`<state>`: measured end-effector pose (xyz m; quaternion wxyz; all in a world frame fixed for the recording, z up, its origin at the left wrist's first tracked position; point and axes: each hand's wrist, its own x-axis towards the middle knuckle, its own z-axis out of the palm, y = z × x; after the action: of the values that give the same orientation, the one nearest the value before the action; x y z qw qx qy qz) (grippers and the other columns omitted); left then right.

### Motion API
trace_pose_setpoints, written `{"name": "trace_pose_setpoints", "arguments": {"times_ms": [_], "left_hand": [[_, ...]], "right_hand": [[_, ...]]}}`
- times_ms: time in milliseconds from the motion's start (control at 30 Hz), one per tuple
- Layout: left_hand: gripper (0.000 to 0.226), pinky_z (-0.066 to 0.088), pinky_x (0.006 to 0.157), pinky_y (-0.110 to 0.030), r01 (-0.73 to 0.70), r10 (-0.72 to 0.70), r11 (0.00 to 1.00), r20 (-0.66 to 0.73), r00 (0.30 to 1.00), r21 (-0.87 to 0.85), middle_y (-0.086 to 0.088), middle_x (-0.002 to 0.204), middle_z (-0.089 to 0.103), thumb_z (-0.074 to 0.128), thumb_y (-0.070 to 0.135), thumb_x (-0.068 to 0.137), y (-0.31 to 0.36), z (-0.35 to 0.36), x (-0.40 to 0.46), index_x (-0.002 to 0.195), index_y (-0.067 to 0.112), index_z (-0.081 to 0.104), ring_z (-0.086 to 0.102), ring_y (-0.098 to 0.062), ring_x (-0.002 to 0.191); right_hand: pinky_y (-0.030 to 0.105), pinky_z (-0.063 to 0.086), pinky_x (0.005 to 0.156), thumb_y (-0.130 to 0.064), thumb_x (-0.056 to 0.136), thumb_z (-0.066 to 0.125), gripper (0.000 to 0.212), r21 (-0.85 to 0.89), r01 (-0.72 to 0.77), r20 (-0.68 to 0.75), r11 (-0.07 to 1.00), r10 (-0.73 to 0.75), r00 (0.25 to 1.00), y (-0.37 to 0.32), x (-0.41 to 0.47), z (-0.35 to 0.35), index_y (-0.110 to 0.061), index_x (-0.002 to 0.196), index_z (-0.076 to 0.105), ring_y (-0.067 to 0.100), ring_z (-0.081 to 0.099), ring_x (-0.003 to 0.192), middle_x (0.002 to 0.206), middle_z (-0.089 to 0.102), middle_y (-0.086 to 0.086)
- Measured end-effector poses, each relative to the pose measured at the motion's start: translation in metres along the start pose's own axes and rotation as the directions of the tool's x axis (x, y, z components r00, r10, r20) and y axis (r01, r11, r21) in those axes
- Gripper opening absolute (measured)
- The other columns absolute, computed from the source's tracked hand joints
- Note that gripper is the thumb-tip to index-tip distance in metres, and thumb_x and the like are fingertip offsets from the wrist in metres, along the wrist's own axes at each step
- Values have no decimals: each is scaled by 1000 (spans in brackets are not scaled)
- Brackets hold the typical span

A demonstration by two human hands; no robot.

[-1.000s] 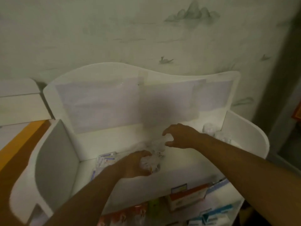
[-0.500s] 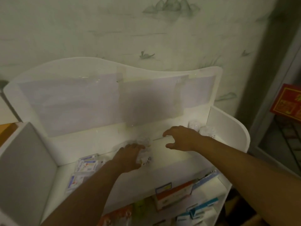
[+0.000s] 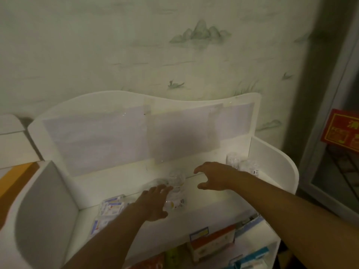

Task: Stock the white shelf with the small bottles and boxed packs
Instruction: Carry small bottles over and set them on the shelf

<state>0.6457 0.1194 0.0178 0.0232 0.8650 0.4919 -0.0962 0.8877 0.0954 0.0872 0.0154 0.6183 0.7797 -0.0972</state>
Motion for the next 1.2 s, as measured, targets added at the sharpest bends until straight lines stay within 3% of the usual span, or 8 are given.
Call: {"name": "trace_pose_setpoints", "arguments": {"times_ms": [267, 467, 667, 900, 1033, 1200], "left_hand": [[75, 27, 114, -40, 32, -28, 996, -47, 998, 79, 1, 159, 16, 54, 46, 90, -13, -36, -40, 151, 33, 12, 24, -23, 143], [70, 27, 113, -39, 157, -136, 974, -134, 982, 164, 1, 157, 24, 53, 47, 91, -68, -86, -113, 150, 32, 17, 29, -22, 141], [68, 35, 109, -39, 297, -255, 944, -256, 932, 142, -2, 156, 28, 52, 48, 92, -152, -113, -209, 150, 27, 22, 36, -25, 137], [53, 42, 105, -38, 374, -315, 923, -375, 872, 95, 2, 152, 36, 51, 45, 93, -264, -90, -351, 143, 31, 37, 44, -20, 132], [50, 43, 97, -33, 464, -416, 884, -349, 839, 62, 7, 150, 36, 49, 42, 93, -329, -58, -434, 141, 33, 37, 49, -17, 125], [51, 43, 95, -30, 566, -554, 824, -259, 791, -35, 8, 149, 38, 52, 43, 92, -386, -12, -513, 140, 34, 38, 49, -15, 123]], "right_hand": [[41, 36, 111, -49, 89, 61, 62, 62, 17, -3, 998, -17, 1000, -13, -1, -7, -27, 143, 41, 24, 41, 135, 148, 43, 4], [39, 38, 108, -49, 86, 63, 59, 56, 98, -117, 994, -91, 989, -74, 23, -34, -27, 139, 47, 23, 45, 131, 144, 49, 2], [39, 39, 108, -50, 88, 60, 57, 64, 200, -216, 978, -182, 959, -190, 37, -59, -27, 139, 46, 24, 47, 130, 142, 51, 2], [40, 39, 107, -48, 90, 59, 58, 55, 369, -272, 928, -342, 899, -376, 34, -64, -24, 141, 46, 26, 48, 128, 141, 52, 4], [41, 41, 106, -48, 89, 59, 59, 19, 429, -234, 903, -413, 880, -483, 37, -58, -25, 142, 44, 26, 48, 127, 141, 52, 4], [39, 37, 109, -47, 91, 58, 58, -20, 471, -180, 882, -467, 866, -570, 38, -34, -26, 143, 42, 24, 42, 134, 147, 46, 2]]}}
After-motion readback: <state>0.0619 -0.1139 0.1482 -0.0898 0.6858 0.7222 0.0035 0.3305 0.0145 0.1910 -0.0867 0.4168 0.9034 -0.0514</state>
